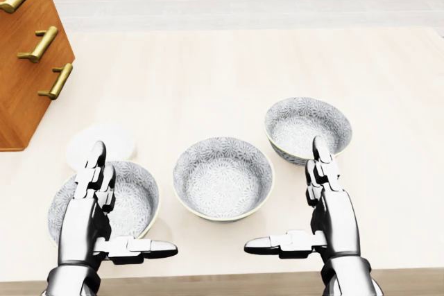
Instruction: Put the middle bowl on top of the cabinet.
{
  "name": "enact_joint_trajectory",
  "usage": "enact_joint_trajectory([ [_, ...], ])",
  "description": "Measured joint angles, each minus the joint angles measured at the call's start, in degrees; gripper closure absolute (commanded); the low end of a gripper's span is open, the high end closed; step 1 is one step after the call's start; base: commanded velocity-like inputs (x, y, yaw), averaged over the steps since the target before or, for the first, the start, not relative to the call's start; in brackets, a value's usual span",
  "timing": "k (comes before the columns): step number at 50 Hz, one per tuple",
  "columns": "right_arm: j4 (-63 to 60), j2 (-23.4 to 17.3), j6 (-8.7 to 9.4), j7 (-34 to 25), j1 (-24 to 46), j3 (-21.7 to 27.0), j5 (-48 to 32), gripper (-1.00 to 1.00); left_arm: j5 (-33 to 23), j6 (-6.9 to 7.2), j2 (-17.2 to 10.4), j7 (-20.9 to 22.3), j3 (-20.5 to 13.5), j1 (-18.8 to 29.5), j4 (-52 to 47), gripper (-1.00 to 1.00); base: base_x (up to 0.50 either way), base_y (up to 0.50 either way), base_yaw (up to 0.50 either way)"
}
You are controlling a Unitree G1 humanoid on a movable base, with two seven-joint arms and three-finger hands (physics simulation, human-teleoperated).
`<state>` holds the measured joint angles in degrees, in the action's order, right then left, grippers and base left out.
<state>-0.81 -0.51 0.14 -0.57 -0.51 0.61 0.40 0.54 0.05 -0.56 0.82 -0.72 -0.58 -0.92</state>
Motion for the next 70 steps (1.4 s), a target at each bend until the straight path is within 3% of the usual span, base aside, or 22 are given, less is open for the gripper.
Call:
enact_joint_trajectory([
  [12,-0.49,-0.52,1.4,-0.78,0.93,0.93,0.43,-1.0,0.42,0.35,-0.57,0.61,-1.3,0.16,-0.55,-1.0,0.0,0.0,0.0],
  [19,-3.75,-0.97,4.69,-0.81,1.84,1.73,0.74,-1.0,0.79,3.23,-0.89,0.85,-1.87,0.06,-4.51,-1.0,0.0,0.0,0.0],
  [22,-5.66,-1.14,4.86,-0.65,2.2,2.04,0.71,-1.0,0.96,4.95,-1.09,0.97,-2.18,-0.12,-7.44,-1.0,0.0,0.0,0.0],
  [34,-17.67,-2.14,4.86,-1.02,2.35,2.99,-0.11,-1.0,1.42,4.95,-1.45,1.86,-3.81,-2.21,-21.28,-1.0,0.0,0.06,0.0],
  [44,-25.43,-2.22,4.86,-2.51,1.07,3.48,-0.45,-1.0,1.77,4.95,-1.29,2.89,-5.47,-3.98,-28.93,-1.0,0.0,0.5,0.0],
  [70,-28.5,-2.01,4.86,-4.29,1.0,5.2,0.26,-1.0,3.42,4.95,-1.03,5.4,-8.0,-4.73,-32.3,-1.0,0.0,0.5,0.0],
])
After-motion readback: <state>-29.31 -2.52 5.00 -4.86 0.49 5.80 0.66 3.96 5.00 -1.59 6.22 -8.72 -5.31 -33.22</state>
